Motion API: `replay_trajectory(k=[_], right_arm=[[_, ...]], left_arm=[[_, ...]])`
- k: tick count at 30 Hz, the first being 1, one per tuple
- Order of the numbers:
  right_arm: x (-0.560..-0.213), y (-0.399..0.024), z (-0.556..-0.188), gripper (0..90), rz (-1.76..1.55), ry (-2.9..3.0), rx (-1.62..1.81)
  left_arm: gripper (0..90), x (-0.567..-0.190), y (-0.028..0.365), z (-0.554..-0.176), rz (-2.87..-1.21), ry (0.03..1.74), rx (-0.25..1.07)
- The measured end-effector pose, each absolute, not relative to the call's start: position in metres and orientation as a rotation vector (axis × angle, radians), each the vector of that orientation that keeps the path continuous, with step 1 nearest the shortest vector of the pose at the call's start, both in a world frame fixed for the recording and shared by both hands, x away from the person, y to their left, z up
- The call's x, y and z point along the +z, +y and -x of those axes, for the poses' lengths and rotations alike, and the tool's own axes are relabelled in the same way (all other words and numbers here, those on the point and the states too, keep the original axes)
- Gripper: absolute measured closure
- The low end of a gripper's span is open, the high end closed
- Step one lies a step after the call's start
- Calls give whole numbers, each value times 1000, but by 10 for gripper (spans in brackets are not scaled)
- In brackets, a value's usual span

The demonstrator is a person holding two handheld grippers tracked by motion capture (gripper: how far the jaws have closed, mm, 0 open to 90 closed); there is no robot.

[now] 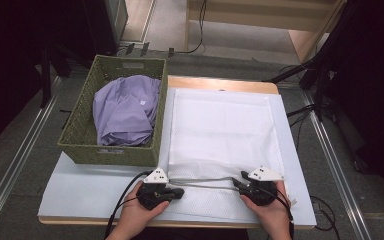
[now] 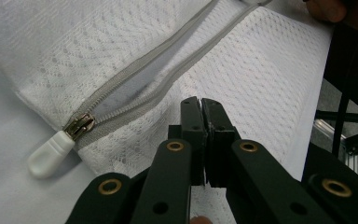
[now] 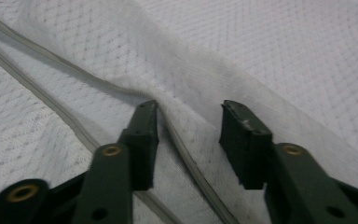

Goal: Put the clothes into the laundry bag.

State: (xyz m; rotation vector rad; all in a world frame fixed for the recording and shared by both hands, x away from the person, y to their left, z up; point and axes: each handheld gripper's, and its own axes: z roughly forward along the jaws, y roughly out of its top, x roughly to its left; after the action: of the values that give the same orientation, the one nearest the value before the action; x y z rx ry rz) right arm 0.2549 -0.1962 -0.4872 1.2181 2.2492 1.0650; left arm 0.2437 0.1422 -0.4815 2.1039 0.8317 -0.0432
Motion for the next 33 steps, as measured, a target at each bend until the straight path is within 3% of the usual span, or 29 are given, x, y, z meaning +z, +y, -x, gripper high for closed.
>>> replay_trajectory(k=[4,10,14,17,27,29,32,33], right_arm=[[-484,-199,-258,891,-1299,2246,1096],[-466,-205,-268,896,-1374,2088,1367],[-481,-202,-280,885,-1419,2121,1250],[-487,-201,-284,841,-1421,2146,1221],[-487,-184,-278,470,-1296,2169,1006],[-487,-185,-279,522,-1328,2163,1012],[-485,-186,-279,790,-1357,2158,1009],[-485,-186,-279,838,-1365,2165,1033]], left_arm=[[888,-481,142,-243,-2108,830,-32],[886,-481,142,-244,-2105,832,-47],[886,-482,142,-244,-2104,828,-45],[885,-482,142,-243,-2107,827,-35],[877,-482,142,-242,-2103,826,-35],[876,-482,141,-241,-2102,826,-26],[881,-482,141,-240,-2105,826,-7],[884,-482,141,-240,-2106,827,-6]])
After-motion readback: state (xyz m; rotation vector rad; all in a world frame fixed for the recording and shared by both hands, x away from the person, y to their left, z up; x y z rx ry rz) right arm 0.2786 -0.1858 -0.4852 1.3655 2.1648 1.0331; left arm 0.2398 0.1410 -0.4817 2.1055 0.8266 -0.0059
